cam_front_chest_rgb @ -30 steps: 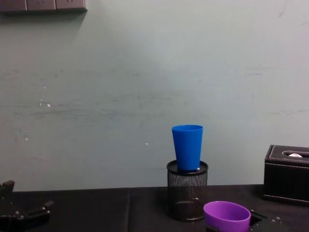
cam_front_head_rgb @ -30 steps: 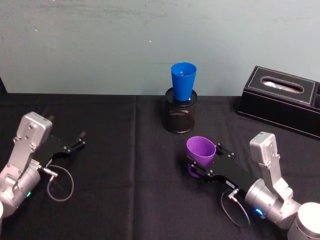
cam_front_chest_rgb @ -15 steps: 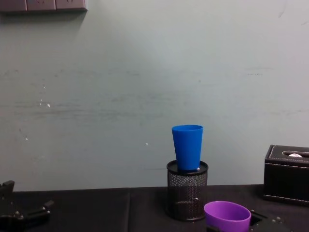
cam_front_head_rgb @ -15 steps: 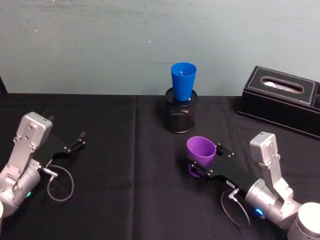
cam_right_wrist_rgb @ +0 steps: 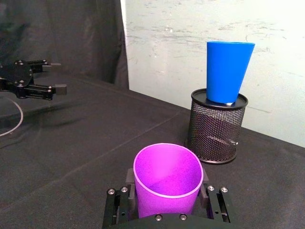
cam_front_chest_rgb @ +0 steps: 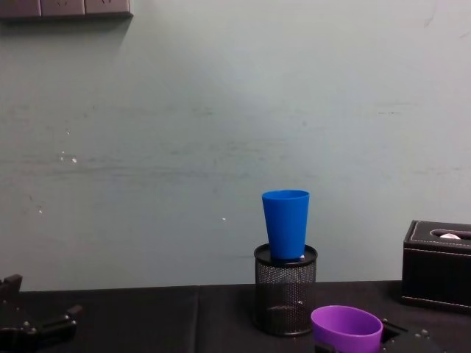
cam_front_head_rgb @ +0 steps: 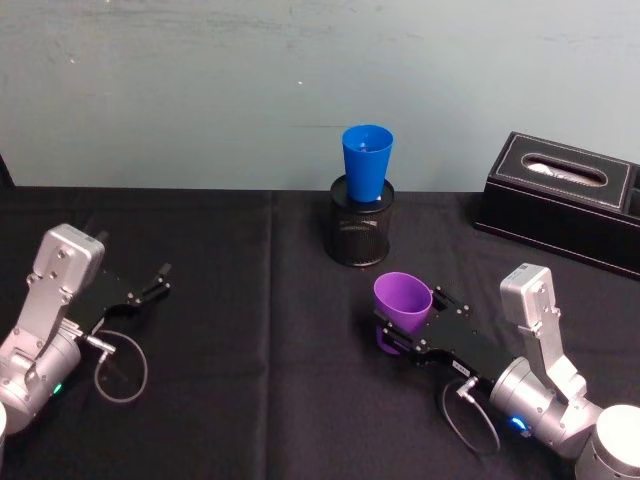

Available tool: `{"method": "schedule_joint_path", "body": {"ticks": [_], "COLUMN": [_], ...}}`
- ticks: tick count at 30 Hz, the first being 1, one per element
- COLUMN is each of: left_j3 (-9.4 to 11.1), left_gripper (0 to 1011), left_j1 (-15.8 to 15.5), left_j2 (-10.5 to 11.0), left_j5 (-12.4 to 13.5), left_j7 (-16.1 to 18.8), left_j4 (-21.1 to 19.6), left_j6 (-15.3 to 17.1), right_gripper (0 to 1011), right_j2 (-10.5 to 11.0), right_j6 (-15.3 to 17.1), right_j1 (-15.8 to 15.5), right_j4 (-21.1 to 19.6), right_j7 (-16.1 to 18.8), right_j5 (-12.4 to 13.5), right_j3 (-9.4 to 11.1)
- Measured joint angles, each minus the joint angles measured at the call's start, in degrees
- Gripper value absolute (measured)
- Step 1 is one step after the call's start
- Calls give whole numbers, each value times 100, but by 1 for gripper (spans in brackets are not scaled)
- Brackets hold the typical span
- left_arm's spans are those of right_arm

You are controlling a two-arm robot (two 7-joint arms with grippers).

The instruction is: Pick up one cup with a gripper and tap it against the other cup.

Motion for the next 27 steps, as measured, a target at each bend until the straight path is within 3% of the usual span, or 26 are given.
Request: {"method": "schedule_joint_path", "body": {"ticks": [27], "left_j3": [0], "left_gripper": [1011], "left_j1": [0], "left_j2": [0], "left_j5": [0], "left_j7": [0], "left_j4": [0], "left_j6": [0], "right_gripper": [756], "right_j2": [0], "right_j6": [0], "right_j1": [0], "right_j4": [0], "right_j7": [0], "right_j5": [0], "right_j3": [0]}}
